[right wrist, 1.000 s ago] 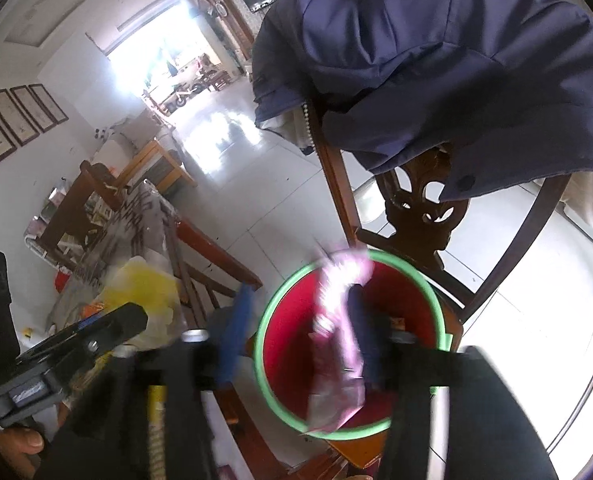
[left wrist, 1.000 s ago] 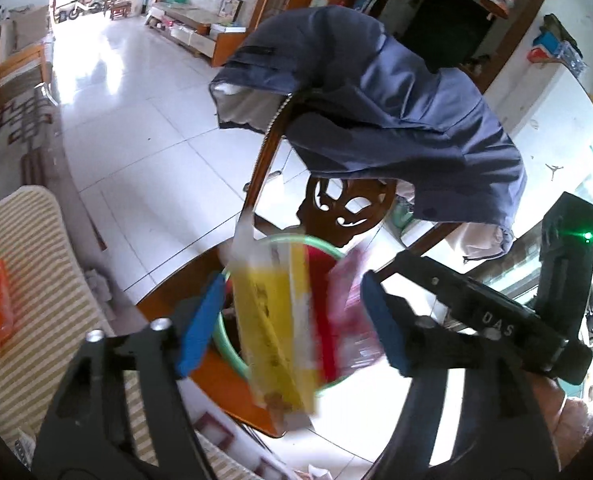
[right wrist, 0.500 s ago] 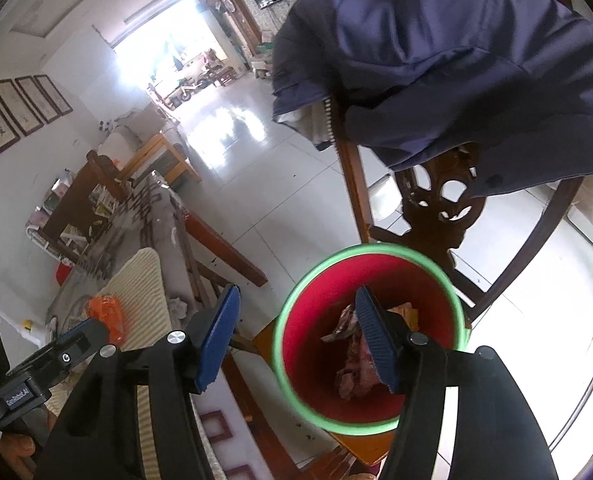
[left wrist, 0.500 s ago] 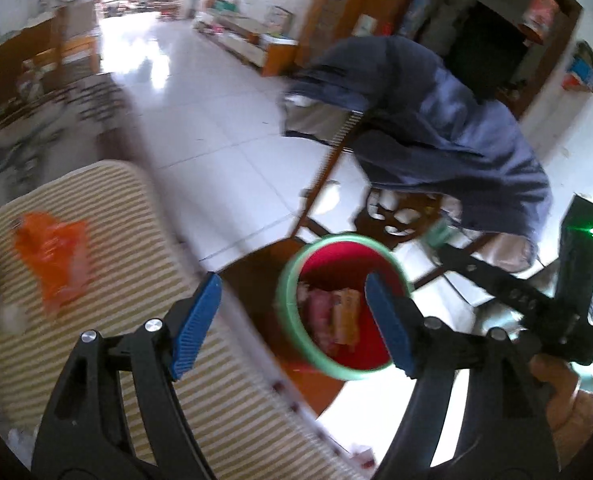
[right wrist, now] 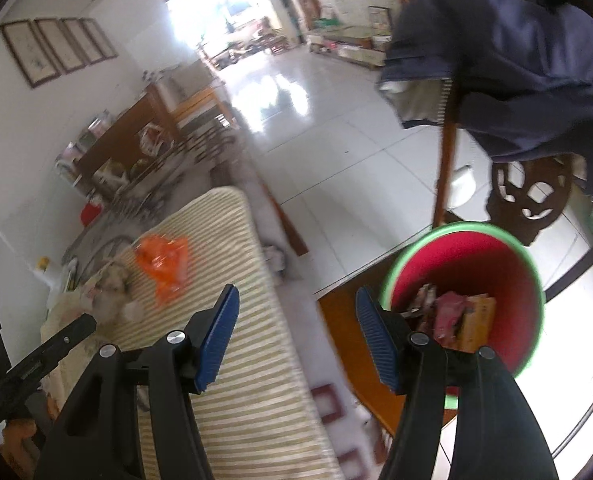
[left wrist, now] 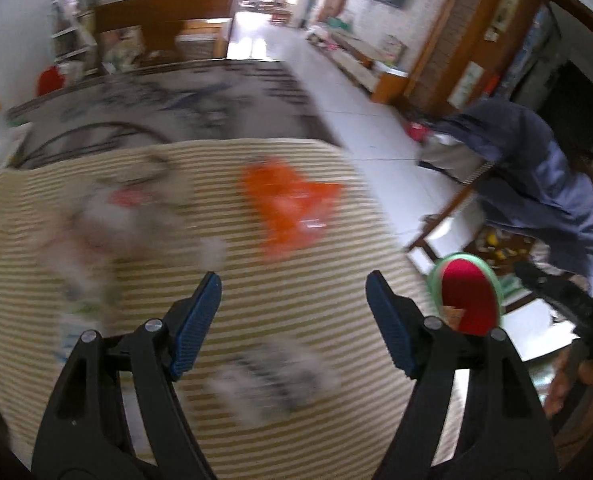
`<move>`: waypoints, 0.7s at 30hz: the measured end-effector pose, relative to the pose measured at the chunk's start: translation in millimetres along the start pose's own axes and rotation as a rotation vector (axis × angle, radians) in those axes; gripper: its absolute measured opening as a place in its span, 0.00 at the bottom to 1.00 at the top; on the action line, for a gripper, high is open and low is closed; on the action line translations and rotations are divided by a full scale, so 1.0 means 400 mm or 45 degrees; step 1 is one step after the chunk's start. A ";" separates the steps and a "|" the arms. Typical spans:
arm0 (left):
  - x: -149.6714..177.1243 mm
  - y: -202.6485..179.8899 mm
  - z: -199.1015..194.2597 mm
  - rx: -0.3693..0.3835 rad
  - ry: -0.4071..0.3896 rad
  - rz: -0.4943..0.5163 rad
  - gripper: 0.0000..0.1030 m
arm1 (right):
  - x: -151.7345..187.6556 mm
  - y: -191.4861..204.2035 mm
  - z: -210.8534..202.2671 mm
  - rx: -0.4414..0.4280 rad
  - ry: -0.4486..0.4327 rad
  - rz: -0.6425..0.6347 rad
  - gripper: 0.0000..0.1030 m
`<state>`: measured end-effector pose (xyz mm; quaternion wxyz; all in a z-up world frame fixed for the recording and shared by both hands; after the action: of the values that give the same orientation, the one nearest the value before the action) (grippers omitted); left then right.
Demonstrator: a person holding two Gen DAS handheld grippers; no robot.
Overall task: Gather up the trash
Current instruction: 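Return both tools to the table and grasp the white milk carton with the left tool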
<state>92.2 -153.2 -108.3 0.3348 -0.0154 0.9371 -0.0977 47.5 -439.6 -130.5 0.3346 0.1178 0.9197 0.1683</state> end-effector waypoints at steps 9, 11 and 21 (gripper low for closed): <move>0.058 0.348 -0.021 -0.195 0.100 -0.206 0.70 | 0.107 0.209 0.037 -0.079 0.109 -0.091 0.65; 0.070 0.373 0.004 -0.170 0.165 -0.192 0.70 | 0.130 0.249 0.041 -0.091 0.120 -0.117 0.67; 0.077 0.405 0.106 -0.125 0.259 -0.130 0.62 | 0.235 0.406 0.043 -0.123 0.195 -0.206 0.71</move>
<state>100.8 -4.4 -191.0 0.2316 -0.0694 0.9678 -0.0697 5.4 -256.0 -134.1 0.2811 0.0139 0.9399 0.1933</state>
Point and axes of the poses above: each gripper's, at about its wrist camera, not at the fingertips, and z roughly the way its jaws point, y to its left, x to its underside, the point moved 2 cm from there along z, roughly the way its jaws point, and after that the axes turned 4 degrees about -y, right-handed, at the moved point
